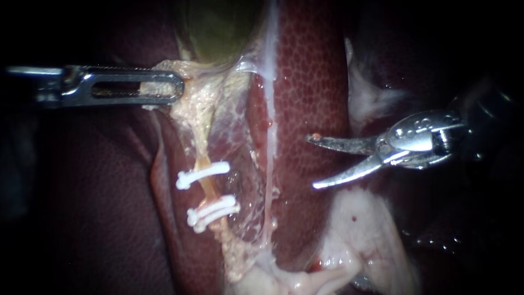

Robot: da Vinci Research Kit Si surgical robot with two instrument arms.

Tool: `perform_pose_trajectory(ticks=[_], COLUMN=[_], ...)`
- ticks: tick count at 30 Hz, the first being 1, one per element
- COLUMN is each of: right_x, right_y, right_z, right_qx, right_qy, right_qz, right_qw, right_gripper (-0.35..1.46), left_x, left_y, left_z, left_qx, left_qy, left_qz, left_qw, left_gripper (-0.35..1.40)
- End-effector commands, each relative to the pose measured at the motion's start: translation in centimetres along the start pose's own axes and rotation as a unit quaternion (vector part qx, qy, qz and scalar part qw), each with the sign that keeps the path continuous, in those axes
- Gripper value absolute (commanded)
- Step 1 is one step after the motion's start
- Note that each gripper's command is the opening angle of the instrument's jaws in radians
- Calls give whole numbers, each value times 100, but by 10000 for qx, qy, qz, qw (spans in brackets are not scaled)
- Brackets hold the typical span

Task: Go to the cutting position left tube

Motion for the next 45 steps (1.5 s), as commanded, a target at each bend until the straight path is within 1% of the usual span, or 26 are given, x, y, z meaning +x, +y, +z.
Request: perform_pose_trajectory(ticks=[1, 4, 7, 10, 18, 21, 24, 27, 31, 36, 45], right_x=[-1, -6, -18, -34, -84, -99, -110, -117, -122, -122, -119], right_y=[0, 2, 4, 4, 5, 6, 6, 7, 8, 6, 5], right_z=[1, 8, 25, 48, 118, 139, 156, 169, 182, 192, 200], right_qx=[26, 51, 143, 247, 508, 592, 675, 725, 765, 803, 960], right_qy=[3, 9, 42, 2, -188, -232, -236, -239, -259, -275, -275], right_qz=[-2, -10, -40, -90, 121, 198, 284, 311, 364, 383, 387], right_qw=[10000, 10000, 9999, 9997, 9985, 9978, 9970, 9966, 9961, 9957, 9943], right_gripper=[143, 143, 143, 143, 143, 143, 143, 143, 143, 143, 143], left_x=[0, 0, 0, 0, 0, 0, 0, 0, 1, 1, 1], left_y=[0, 0, -1, -2, -2, -2, -3, -3, -3, -3, -4], left_z=[0, 0, -1, -1, 0, -1, -1, 0, 0, 0, 2], left_qx=[-2, -3, -5, -6, -7, -8, -9, -10, -12, -14, -18], left_qy=[0, 0, -1, -2, -2, -3, -3, -3, -5, -6, -8], left_qz=[1, 0, 0, -1, -1, -1, -1, -1, -1, -2, -2], left_qw=[10000, 10000, 10000, 10000, 10000, 10000, 10000, 10000, 10000, 10000, 10000], left_gripper=[-35, -35, -35, -35, -35, -35, -35, -35, -35, -35, -35])
